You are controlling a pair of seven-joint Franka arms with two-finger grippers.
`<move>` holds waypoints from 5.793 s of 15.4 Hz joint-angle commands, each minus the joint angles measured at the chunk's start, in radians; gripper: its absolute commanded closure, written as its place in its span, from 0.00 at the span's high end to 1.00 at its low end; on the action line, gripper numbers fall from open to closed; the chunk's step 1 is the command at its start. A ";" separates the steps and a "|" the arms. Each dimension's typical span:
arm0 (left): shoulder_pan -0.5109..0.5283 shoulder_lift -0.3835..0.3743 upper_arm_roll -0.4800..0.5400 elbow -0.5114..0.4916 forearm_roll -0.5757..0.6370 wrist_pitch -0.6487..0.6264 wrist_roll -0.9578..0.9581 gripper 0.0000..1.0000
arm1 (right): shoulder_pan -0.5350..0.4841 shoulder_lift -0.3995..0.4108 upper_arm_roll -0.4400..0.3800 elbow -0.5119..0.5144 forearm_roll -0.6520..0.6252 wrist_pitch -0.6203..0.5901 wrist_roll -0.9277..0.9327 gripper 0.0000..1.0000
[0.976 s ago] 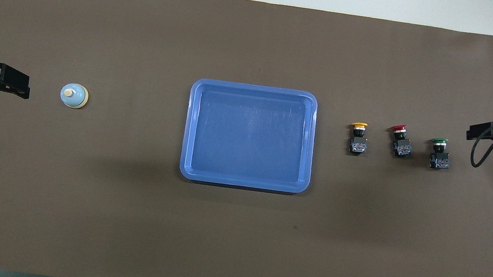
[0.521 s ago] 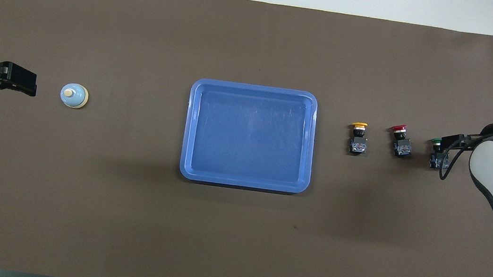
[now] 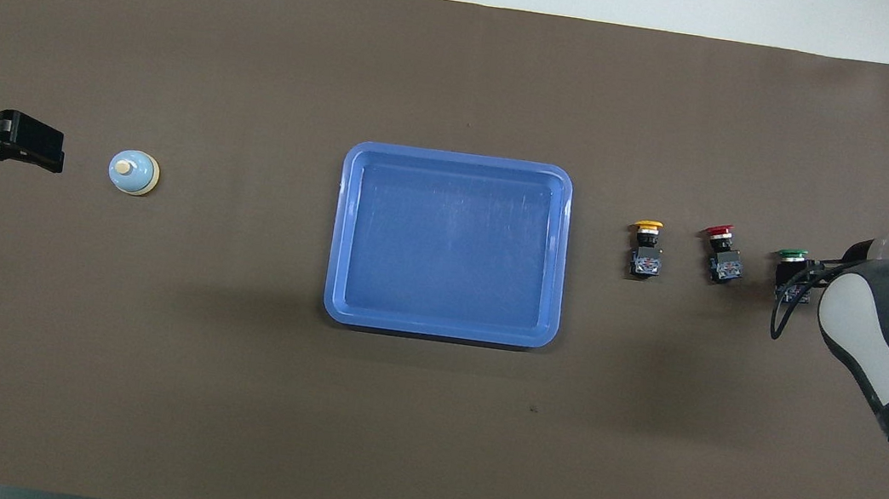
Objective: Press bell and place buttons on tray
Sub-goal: 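Reach the right gripper down and grasp the green-capped button, then carry the green button into the blue tray and release it, then return the right gripper and grasp the red-capped button, then carry the red button into the tray beside the green one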
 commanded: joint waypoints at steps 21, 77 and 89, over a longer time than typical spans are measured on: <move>-0.003 -0.021 0.004 -0.017 -0.009 0.004 0.001 1.00 | 0.414 -0.028 0.031 0.212 0.015 -0.265 0.592 0.00; 0.005 -0.021 0.007 -0.017 -0.009 0.003 0.001 1.00 | 0.195 0.032 0.065 0.108 -0.028 -0.077 0.212 0.00; 0.005 -0.021 0.007 -0.017 -0.009 0.003 0.001 1.00 | 0.700 0.276 0.074 0.547 0.058 -0.277 0.973 0.00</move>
